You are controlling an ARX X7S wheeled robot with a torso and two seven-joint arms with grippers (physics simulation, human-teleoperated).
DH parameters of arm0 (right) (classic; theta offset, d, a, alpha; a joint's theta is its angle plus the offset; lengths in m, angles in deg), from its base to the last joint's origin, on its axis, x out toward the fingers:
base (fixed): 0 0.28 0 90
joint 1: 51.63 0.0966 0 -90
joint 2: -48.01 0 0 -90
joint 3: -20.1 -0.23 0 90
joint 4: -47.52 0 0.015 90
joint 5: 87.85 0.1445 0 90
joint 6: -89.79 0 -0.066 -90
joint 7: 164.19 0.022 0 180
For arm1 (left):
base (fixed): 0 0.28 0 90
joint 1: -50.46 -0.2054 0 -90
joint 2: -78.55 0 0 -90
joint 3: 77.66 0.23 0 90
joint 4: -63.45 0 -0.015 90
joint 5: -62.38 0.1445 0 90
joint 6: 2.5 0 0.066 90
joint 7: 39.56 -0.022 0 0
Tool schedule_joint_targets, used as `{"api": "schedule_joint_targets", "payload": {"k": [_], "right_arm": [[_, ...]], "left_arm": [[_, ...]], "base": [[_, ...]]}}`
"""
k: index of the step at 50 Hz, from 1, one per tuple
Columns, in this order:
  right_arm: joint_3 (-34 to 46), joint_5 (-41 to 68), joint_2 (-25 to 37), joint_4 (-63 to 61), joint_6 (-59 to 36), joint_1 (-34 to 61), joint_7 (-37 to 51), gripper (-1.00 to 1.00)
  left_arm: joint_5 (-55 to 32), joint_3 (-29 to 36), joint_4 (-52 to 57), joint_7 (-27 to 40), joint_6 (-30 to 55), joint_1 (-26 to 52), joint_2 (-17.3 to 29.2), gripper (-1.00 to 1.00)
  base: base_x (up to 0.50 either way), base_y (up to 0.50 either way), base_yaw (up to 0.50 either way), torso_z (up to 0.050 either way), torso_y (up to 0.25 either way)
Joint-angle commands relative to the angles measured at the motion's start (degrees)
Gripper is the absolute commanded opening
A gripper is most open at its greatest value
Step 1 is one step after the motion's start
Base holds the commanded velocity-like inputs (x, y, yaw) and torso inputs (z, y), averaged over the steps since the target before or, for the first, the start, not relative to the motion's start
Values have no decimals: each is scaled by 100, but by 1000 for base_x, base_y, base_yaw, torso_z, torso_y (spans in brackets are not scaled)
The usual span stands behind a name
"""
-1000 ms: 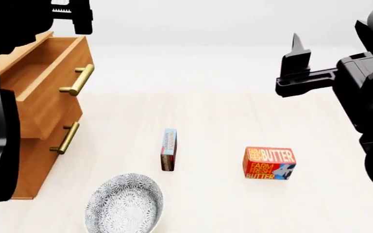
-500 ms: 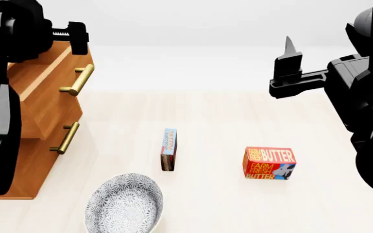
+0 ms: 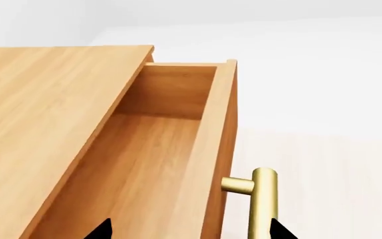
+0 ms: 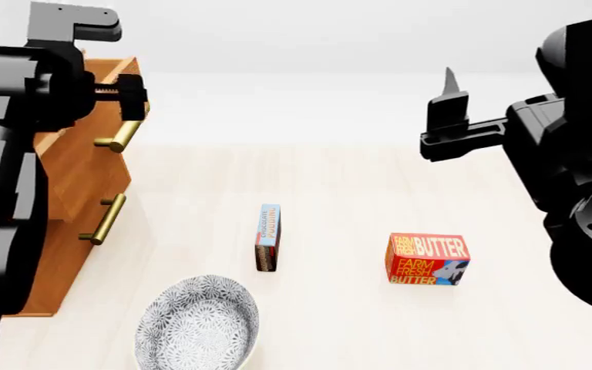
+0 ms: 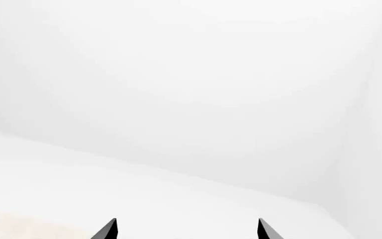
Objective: Put the chocolate pudding in the top drawer of the cabinet and close it.
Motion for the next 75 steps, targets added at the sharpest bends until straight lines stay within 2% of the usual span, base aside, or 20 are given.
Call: {"api": "schedule_joint_targets", "payload": {"k": [1, 20, 29, 39, 59, 75], "right_arm": [[129, -64, -34, 45, 23, 27, -6, 100], [257, -111, -57, 93, 81, 48, -17, 100], [261, -88, -45, 90, 100, 50, 3, 100], [273, -64, -29, 96, 113, 52, 20, 100], [275, 56, -7, 85, 83, 129, 102, 100], [262, 186, 18, 40, 41, 161, 215, 100]], "left_arm": [[79, -97, -185, -52, -183, -207, -26, 100], [237, -326, -180, -227, -243, -492, -84, 100], [298, -261, -99, -528, -250, -618, -214, 100], [174, -229, 1288, -713, 563, -1172, -257, 100], [-179, -129, 3054, -1069, 1529, -2014, -365, 100], [-384, -70, 3946, -1161, 2024, -2293, -397, 100]], "base": [[0, 0, 0, 0, 0], [0, 0, 0, 0, 0], [0, 0, 0, 0, 0], [0, 0, 0, 0, 0], [0, 0, 0, 0, 0], [-10, 0, 4, 0, 1]]}}
